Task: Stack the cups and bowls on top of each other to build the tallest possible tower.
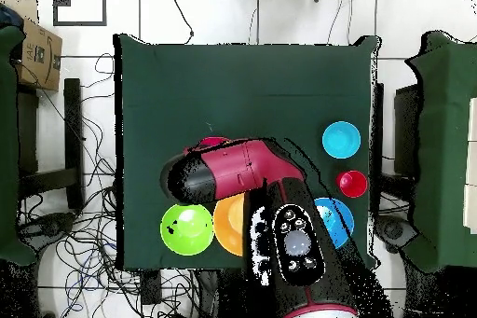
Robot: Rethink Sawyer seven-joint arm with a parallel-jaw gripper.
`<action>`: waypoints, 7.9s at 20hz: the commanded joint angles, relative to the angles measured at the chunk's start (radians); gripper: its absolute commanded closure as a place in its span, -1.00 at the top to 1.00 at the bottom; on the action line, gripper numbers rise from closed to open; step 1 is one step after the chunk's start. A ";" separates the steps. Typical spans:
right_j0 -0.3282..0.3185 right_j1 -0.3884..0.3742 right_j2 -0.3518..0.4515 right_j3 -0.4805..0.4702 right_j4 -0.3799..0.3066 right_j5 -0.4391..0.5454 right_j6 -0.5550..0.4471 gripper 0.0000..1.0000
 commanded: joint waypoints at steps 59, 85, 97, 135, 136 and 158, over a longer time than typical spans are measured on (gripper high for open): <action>0.264 0.216 -0.246 -0.024 0.236 -0.249 0.193 -1.00; 0.280 0.269 -0.268 -0.104 0.309 -0.225 0.146 -1.00; 0.274 0.275 -0.267 -0.137 0.315 -0.200 0.123 -1.00; 0.267 0.265 -0.269 -0.117 0.305 -0.210 0.117 1.00; 0.271 0.265 -0.272 -0.116 0.306 -0.213 0.123 1.00; 0.162 0.158 -0.218 -0.079 0.289 -0.122 0.021 1.00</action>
